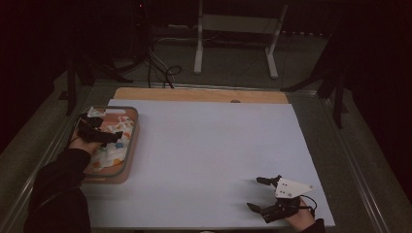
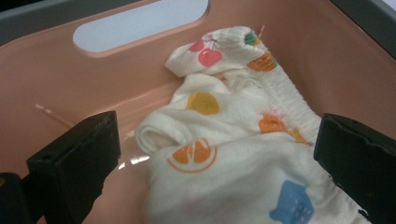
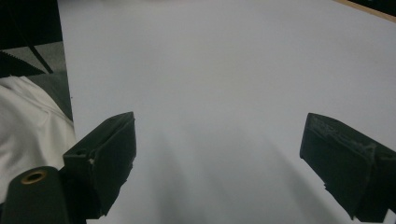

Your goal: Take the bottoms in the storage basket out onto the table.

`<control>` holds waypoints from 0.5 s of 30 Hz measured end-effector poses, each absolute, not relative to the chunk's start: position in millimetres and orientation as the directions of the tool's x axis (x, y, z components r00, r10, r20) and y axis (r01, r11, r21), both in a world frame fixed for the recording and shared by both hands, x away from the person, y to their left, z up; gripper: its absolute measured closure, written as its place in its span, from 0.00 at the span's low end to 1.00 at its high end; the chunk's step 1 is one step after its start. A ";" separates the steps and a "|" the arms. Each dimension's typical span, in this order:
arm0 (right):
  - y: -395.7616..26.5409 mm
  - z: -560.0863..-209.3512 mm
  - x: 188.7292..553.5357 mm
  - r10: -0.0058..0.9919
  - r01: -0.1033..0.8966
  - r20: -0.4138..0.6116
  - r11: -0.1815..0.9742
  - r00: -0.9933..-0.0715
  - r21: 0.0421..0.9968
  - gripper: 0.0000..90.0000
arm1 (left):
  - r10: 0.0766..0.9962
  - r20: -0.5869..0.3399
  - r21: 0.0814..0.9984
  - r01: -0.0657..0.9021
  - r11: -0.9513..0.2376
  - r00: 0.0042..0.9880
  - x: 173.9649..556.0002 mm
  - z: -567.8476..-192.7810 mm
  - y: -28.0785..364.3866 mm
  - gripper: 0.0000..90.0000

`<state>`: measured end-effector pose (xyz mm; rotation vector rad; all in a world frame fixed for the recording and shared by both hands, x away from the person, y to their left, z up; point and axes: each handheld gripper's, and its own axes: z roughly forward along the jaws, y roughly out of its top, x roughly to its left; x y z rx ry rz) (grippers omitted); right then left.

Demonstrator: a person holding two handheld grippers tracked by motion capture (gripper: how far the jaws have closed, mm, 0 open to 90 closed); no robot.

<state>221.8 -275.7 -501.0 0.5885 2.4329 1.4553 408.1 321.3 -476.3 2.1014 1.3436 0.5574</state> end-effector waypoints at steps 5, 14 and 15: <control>-276.0 -500.9 221.6 0.464 0.217 -0.007 0.427 -0.886 0.878 0.12 | 0.912 0.063 0.623 0.698 -0.354 0.406 414.1 -480.5 316.6 0.02; -276.6 -501.5 222.1 0.463 0.219 0.001 0.417 -0.887 0.882 0.12 | 0.906 0.057 0.550 0.744 -0.379 0.419 422.4 -489.0 311.3 0.05; -276.8 -501.6 222.0 0.465 0.222 0.001 0.421 -0.885 0.880 0.12 | 0.902 0.067 0.542 0.743 -0.393 0.427 423.0 -490.1 310.1 0.07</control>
